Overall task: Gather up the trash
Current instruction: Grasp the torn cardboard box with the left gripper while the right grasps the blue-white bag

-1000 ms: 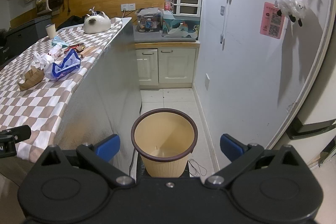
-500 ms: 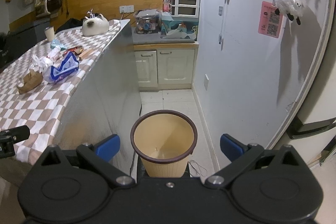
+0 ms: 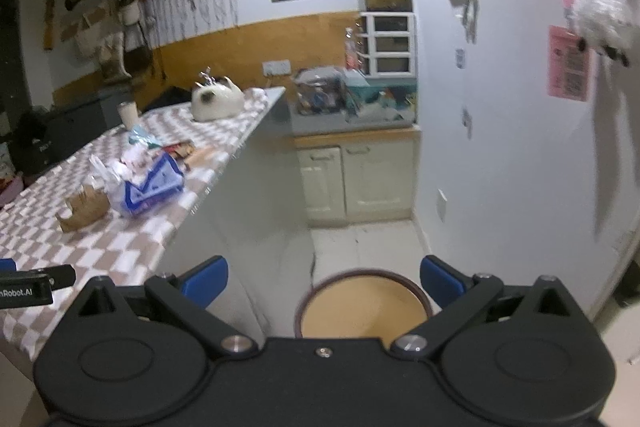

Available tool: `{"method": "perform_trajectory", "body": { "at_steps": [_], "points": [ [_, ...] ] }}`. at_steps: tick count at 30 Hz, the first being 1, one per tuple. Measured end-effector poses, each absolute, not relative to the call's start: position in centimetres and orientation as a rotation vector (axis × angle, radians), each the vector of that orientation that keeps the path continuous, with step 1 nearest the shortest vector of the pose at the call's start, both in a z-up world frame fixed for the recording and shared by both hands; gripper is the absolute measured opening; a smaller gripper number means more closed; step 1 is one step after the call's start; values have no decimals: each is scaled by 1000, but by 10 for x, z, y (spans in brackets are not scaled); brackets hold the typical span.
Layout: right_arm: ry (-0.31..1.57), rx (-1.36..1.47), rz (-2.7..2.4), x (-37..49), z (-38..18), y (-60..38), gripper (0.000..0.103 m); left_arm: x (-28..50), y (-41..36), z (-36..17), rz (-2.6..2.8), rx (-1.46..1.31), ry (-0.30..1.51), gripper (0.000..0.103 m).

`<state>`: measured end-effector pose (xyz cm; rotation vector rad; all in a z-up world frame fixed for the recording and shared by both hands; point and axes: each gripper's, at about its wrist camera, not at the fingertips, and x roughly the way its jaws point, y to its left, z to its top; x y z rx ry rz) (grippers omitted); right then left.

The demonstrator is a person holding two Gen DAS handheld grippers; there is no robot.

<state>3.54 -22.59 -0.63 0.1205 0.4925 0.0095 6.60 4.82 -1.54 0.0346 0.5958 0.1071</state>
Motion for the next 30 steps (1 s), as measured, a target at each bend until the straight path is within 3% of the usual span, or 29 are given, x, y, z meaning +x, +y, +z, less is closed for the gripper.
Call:
{"method": "perform_trajectory", "body": {
  "at_steps": [13,22,30],
  "points": [
    [447,97,146,108,1,-169,103,110,113,-19,219,38,587,103],
    [450,296,277,167,5,-125,103,140,156,-37,217,27,643,103],
    [655,522,338,240,-14,-86,103,158,181,-62,170,75,675,103]
  ]
}}
